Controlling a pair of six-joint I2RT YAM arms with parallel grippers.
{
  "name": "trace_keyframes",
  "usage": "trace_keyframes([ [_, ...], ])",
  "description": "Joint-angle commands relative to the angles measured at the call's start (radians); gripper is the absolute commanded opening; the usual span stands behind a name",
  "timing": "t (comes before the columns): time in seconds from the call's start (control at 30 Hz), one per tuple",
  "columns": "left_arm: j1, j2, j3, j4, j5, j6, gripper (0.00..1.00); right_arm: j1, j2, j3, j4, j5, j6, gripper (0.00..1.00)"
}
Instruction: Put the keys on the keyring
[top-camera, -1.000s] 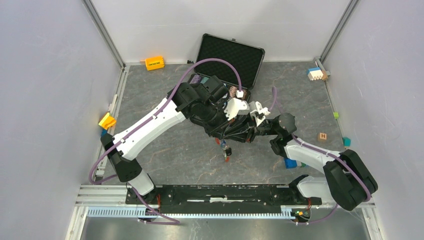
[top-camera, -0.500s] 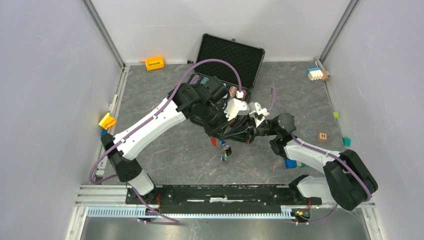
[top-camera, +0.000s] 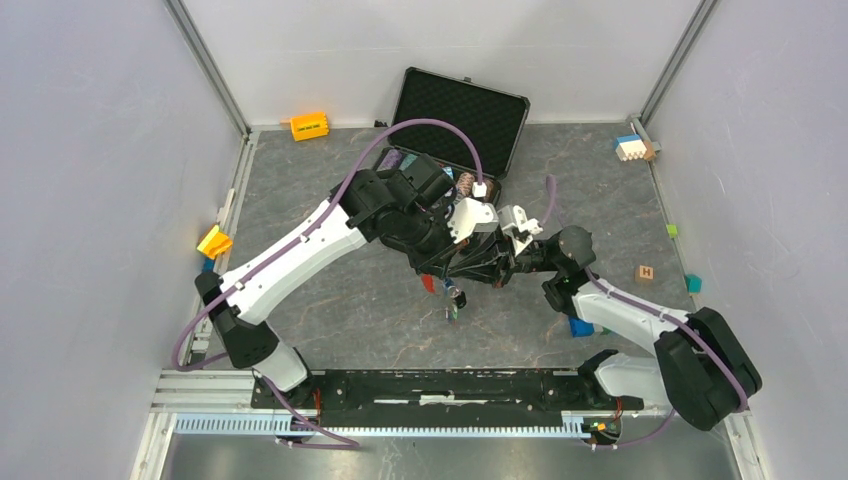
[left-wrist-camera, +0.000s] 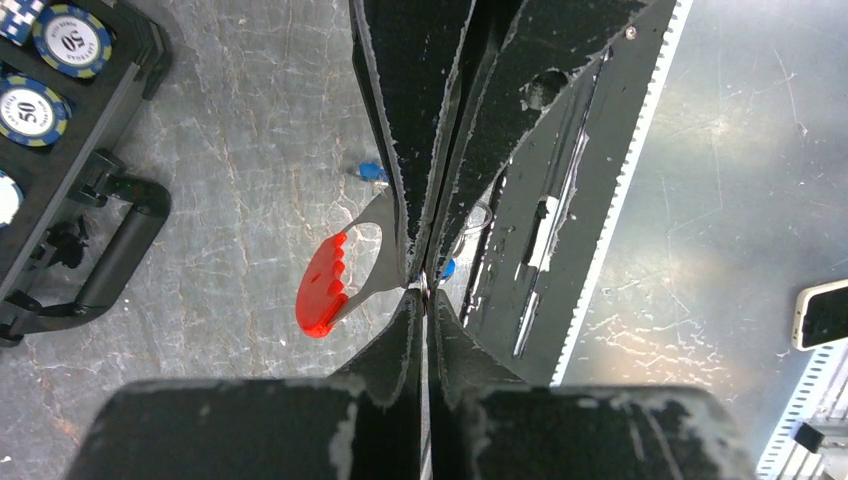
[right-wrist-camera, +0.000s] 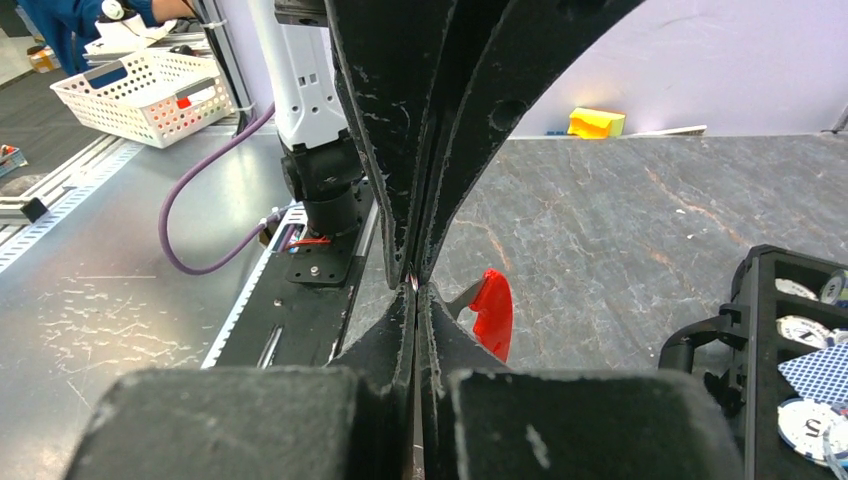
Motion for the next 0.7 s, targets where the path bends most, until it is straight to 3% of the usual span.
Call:
trace_keyframes([
  [0.0, -0.005, -0.061, -0.016, 0.082, -0.002, 0.053, 0.06, -0.007, -0.050, 0.009, 0.052, 0.019, -0.017, 0.00],
  [0.67, -0.002, -0.119, -0.045, 0.115, -0.107, 0.121, 0.41, -0.054, -0.081, -0.004, 0.119, 0.022, 0.043, 0.00],
])
